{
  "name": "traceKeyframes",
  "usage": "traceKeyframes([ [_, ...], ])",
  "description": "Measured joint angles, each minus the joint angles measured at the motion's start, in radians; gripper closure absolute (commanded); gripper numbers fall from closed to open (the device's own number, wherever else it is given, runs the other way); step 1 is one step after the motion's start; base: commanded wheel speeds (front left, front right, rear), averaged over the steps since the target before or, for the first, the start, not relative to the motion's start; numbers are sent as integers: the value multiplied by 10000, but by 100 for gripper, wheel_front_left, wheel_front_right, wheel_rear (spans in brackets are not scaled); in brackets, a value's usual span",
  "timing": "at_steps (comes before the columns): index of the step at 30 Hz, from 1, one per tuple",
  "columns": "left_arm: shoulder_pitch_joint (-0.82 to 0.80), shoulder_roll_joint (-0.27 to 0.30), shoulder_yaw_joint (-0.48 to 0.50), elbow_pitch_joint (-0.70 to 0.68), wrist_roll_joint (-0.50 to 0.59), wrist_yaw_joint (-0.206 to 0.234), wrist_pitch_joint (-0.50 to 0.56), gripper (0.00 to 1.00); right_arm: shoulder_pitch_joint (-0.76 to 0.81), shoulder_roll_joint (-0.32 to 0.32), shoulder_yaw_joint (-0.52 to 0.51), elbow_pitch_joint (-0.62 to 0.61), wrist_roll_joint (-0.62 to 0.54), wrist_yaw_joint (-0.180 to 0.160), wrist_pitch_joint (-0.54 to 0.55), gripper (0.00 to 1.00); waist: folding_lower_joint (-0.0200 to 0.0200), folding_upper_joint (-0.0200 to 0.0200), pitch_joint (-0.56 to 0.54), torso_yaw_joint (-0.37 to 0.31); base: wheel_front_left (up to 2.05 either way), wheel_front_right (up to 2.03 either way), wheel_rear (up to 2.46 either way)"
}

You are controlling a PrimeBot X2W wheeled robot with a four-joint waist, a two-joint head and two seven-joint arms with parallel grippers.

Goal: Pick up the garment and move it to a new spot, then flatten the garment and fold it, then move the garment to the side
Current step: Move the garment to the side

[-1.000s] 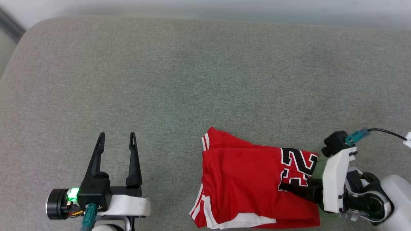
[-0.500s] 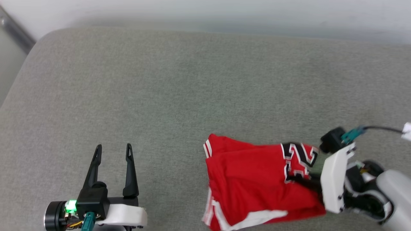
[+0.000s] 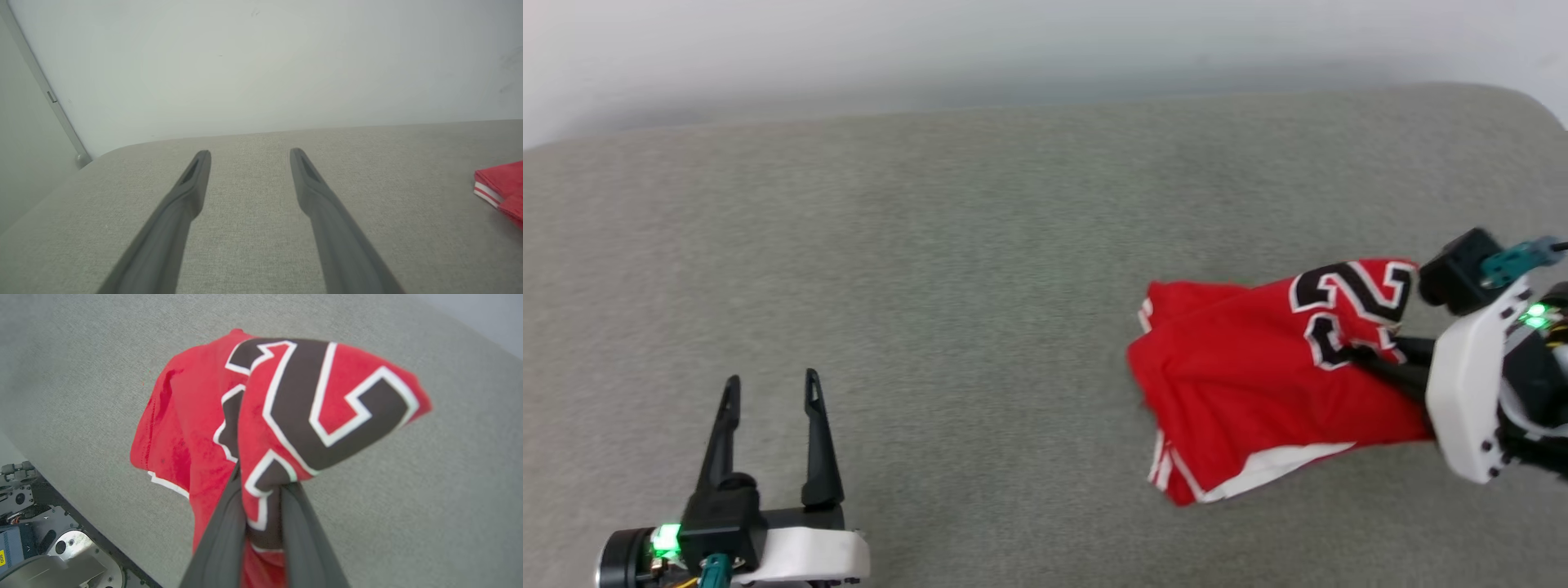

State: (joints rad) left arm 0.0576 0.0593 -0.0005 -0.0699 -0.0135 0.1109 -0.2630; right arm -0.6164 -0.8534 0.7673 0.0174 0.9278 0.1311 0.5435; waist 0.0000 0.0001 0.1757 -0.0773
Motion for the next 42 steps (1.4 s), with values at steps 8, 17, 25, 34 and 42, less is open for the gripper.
traceKeyframes([
  [8, -270, 215, 198, -249, 40, -67, 0, 0, -362, -1035, -410, 740, -520, 2, -522, 100, 0, 0, 785, -1090, 0, 0, 0],
  [17, -815, 683, 380, -564, 144, -184, 0, 0, -1339, -930, -986, 2849, -1682, 4, -627, 100, 0, 0, 2092, -1920, 0, 0, 0],
  [25, -1294, 1126, 405, -1072, 286, -199, 0, 0, -2072, -341, -2349, 4920, -2508, 4, -1304, 100, 1, 0, 3323, -2307, 0, 0, 0],
  [34, -1619, 1394, 376, -1423, 305, -59, -10, 0, -2604, 683, -3432, 6742, -3613, 4, -1916, 100, 1, 0, 4331, -2385, 0, 0, 0],
  [42, -1510, 1198, 253, -1129, 165, 132, 0, 0, -2937, 1053, -4130, 7785, -5823, 4, -2834, 0, 1, 0, 3730, -2258, 0, 0, 0],
])
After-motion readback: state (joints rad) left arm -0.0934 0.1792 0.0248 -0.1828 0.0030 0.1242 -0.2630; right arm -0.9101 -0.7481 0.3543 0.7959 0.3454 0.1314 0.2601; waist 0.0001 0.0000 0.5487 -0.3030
